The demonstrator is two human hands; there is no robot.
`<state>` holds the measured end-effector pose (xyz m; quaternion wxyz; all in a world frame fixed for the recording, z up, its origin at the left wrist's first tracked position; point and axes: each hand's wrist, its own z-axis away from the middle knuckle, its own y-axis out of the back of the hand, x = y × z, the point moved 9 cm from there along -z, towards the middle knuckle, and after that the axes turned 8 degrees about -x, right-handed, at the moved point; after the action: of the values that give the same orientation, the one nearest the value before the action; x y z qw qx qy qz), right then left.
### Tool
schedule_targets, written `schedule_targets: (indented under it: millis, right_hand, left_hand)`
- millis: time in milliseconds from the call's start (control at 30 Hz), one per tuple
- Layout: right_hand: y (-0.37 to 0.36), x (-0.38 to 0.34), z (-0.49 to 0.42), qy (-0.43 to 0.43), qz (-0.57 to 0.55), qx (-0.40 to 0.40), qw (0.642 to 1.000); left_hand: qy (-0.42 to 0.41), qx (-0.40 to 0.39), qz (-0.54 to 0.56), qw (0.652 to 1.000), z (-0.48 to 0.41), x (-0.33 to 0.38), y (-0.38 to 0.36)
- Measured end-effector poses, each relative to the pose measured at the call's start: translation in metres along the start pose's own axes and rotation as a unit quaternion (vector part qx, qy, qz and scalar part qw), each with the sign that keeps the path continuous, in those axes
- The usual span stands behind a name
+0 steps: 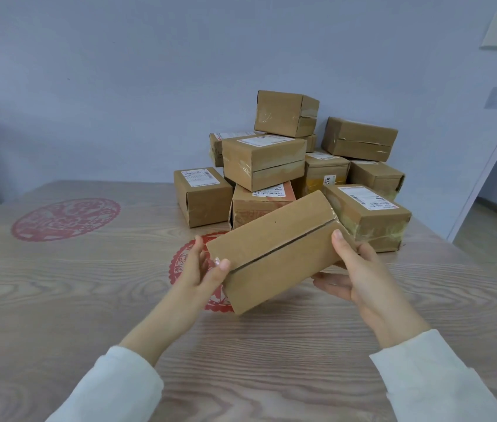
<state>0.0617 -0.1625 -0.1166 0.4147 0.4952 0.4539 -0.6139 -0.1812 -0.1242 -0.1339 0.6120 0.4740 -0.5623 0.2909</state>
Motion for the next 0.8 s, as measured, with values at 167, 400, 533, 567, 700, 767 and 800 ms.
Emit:
schedule_targets:
  millis: [167,400,533,567,700,767,800]
  right_hand:
    - [0.002,0.002,-0.002,0.006,0.083,0.051,0.995]
    - [0.010,0.005,0.004,0.033,0.162,0.059,0.985]
    - [0.012,0.011,0.005,0.025,0.150,0.056,0.987]
    - [0.013,0.012,0.005,0.021,0.156,0.055,0.986]
    - [0.015,0.015,0.000,-0.004,0.172,0.051,0.984]
    - [0.016,0.019,-0.003,-0.026,0.169,0.043,0.984]
    - [0.017,0.021,-0.006,-0.035,0.166,0.039,0.985]
  left_hand:
    - [-0.011,-0.030,0.029,0.999,0.013,-0.003,-0.029]
    - [-0.001,-0.006,0.047,0.999,0.003,0.001,-0.012]
    - [0.014,-0.016,0.033,0.999,0.000,-0.003,-0.008]
    - [0.020,-0.020,0.041,0.999,-0.002,-0.004,-0.008]
    - [0.036,-0.023,0.050,0.998,-0.007,-0.002,-0.013]
    - [0.042,-0.014,0.047,0.998,-0.008,-0.004,-0.012]
    - [0.046,-0.010,0.052,0.998,-0.009,-0.005,-0.012]
